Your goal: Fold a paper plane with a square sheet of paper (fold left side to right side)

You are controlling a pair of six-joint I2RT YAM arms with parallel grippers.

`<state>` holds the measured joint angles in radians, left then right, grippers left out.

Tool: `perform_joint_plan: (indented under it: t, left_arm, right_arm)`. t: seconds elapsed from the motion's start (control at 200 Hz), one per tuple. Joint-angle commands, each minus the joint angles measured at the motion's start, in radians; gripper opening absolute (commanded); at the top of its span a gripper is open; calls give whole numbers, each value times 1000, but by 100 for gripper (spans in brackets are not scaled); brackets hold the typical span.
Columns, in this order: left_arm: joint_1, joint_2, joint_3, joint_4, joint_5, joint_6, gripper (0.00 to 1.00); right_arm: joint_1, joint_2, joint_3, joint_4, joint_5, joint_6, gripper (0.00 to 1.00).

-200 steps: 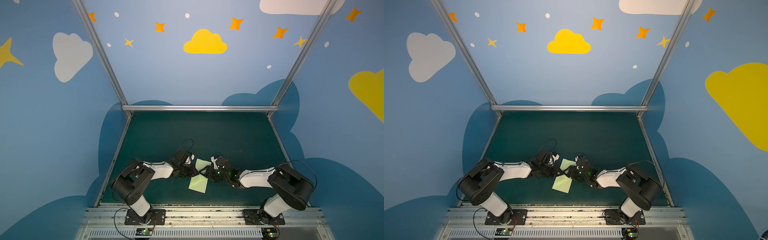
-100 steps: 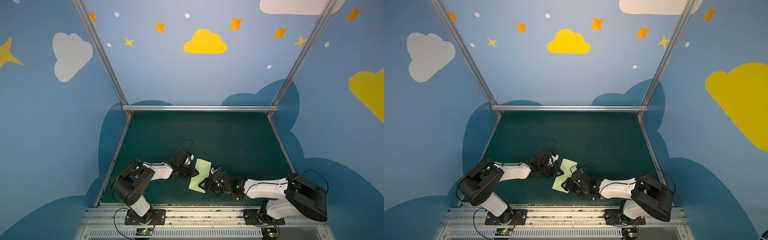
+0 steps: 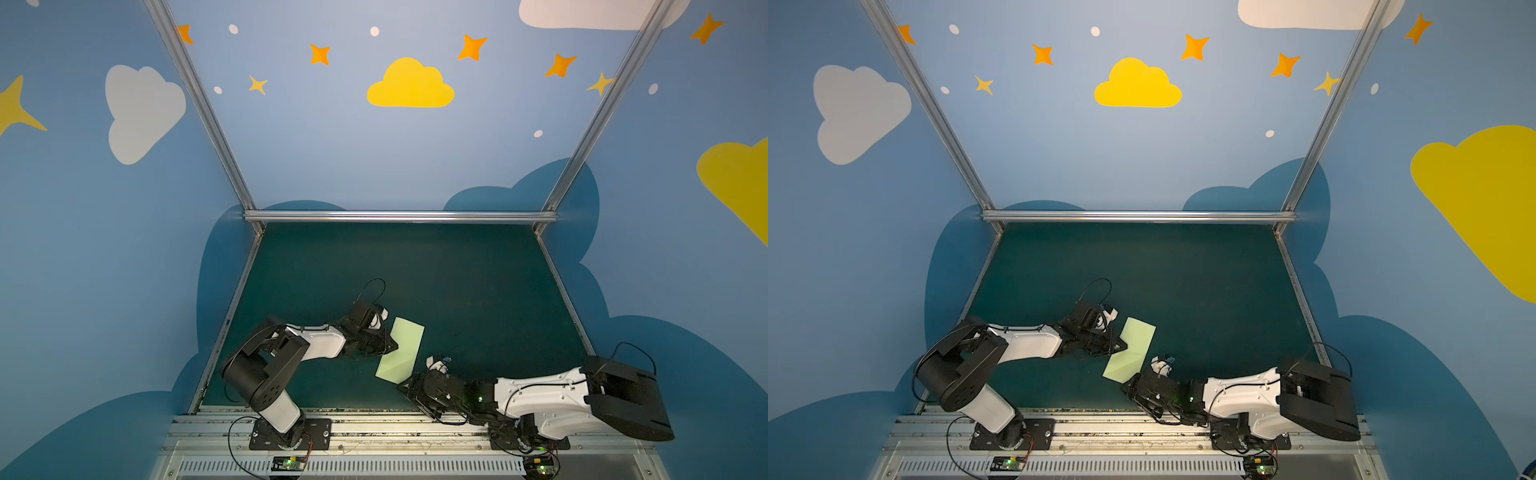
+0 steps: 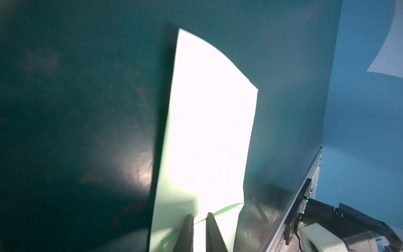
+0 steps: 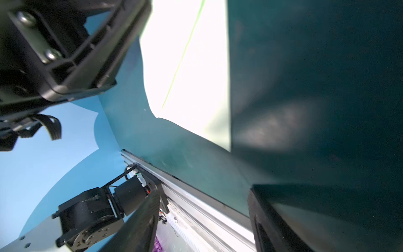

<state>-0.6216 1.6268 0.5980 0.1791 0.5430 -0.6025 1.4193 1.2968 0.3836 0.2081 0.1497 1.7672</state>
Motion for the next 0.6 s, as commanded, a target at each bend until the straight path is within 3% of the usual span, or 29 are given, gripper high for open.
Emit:
perform_joint_plan:
  t: [0.0,0.11,0.33,0.596]
  left_arm:
    - [1,37,-29,-127,-62,18,15]
    - [2,35,-29,-128,-62,18,15]
    - [1,35,-24,-133,-63,21,15]
    - [2,24,-27,-142,-66,21,15]
  right_arm:
    - [14,-12,-51,-291,78,91,67]
    - [1,-3,-99,-197,130,110,68]
    - [-58,126,-74,-45,44,33,68]
    - [-99,332,-69,145,28,48,67]
